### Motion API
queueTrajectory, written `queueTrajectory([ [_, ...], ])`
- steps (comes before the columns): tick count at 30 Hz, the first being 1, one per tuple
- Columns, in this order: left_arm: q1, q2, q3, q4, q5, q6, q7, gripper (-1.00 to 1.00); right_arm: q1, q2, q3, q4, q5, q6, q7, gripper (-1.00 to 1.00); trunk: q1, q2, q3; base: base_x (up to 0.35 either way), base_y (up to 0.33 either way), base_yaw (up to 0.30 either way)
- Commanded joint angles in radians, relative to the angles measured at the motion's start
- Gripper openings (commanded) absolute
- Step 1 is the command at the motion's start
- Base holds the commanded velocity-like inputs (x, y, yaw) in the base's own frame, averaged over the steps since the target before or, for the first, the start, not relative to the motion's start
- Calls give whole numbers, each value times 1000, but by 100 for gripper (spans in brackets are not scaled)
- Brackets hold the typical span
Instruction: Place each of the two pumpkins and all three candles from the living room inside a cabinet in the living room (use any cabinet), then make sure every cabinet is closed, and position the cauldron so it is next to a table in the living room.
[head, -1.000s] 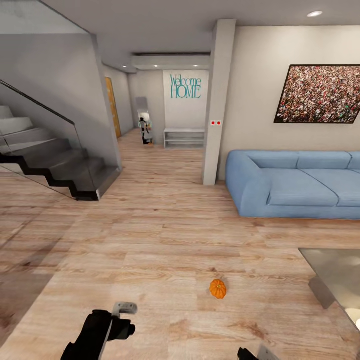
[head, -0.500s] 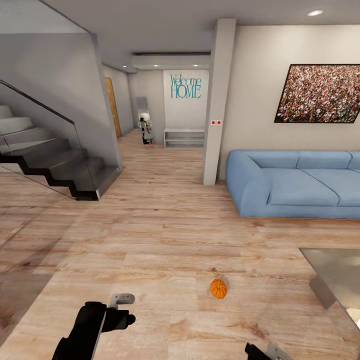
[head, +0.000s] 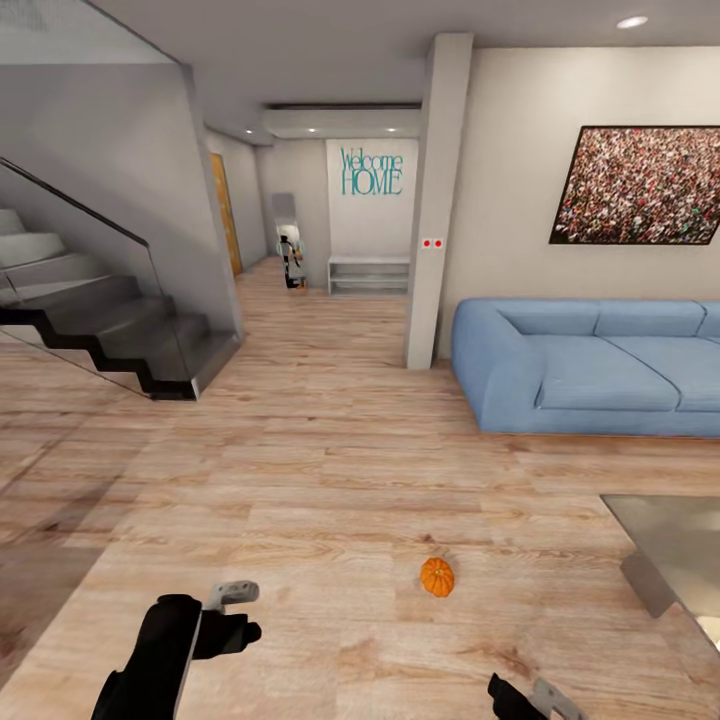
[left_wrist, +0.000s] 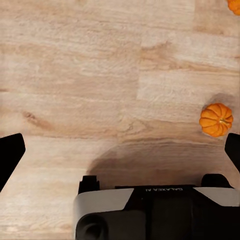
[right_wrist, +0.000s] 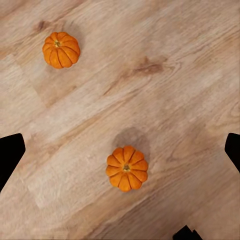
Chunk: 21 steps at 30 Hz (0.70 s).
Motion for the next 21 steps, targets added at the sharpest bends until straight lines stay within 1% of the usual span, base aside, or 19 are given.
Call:
queueTrajectory([
  [1,0,0,4,-1,0,0,0,100,0,1,0,0,0,0,0,100,4,-7,-3,0,0,0],
  [6,0,-1,22,-4,0,7,0,100,0,2,2,0,1,5,1,100,23,-42,-19,0,0,0],
  [13,0,-1,26,-9,0,36,0,100,0,5,5,-1,2,1,1,100,50,-91,-41,0,0,0],
  [15,0,-1,27,-17,0,61,0,100,0,7,13,-4,2,4,1,100,58,-105,-47,0,0,0],
  [17,0,-1,27,-45,1,81,0,100,0,15,30,-6,2,6,0,100,65,-119,-53,-35,0,0],
  [19,1,-1,29,-69,2,87,-8,100,0,23,45,-9,2,8,0,100,73,-133,-60,-56,0,0],
  [21,2,-2,31,-84,1,92,-20,100,0,27,52,-11,2,10,-1,100,81,-147,-66,-24,0,0],
])
